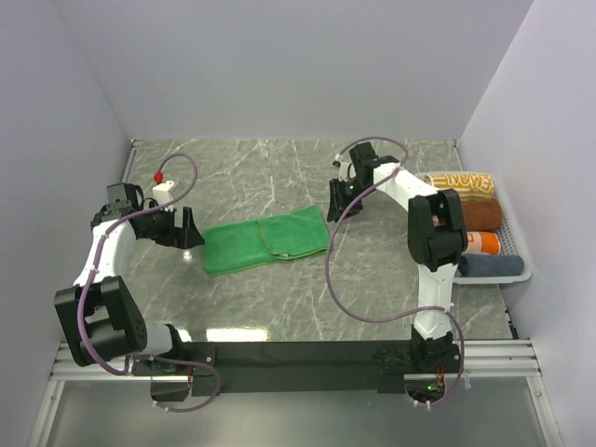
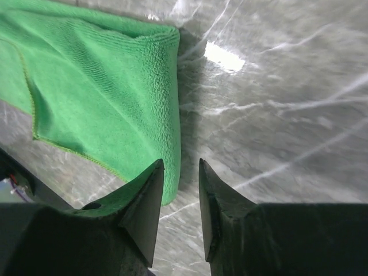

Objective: Roll the towels
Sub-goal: Fold the towel

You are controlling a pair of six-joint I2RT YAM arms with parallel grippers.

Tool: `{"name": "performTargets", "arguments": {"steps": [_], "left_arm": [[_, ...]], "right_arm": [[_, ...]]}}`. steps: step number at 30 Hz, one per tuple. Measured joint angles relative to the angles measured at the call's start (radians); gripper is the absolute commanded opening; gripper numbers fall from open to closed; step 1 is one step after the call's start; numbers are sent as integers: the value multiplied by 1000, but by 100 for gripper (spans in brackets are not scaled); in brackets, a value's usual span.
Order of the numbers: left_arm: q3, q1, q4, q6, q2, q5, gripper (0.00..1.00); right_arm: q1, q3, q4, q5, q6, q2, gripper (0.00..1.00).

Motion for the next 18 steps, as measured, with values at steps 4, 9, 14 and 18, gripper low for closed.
{"name": "performTargets", "arguments": {"steps": [4, 9, 14, 18], "left_arm": [[-2, 0, 1, 0, 0, 0, 99], [-12, 0, 3, 1, 0, -3, 99], [-12, 0, 3, 4, -1, -8, 99], [-12, 0, 3, 4, -1, -13, 99]], "right_arm": [[7, 2, -5, -31, 0, 46, 39], [10, 8, -11, -72, 0, 108, 38], [10, 30, -20, -117, 2, 134, 37], [7, 31, -21, -146, 2, 141, 37]]}}
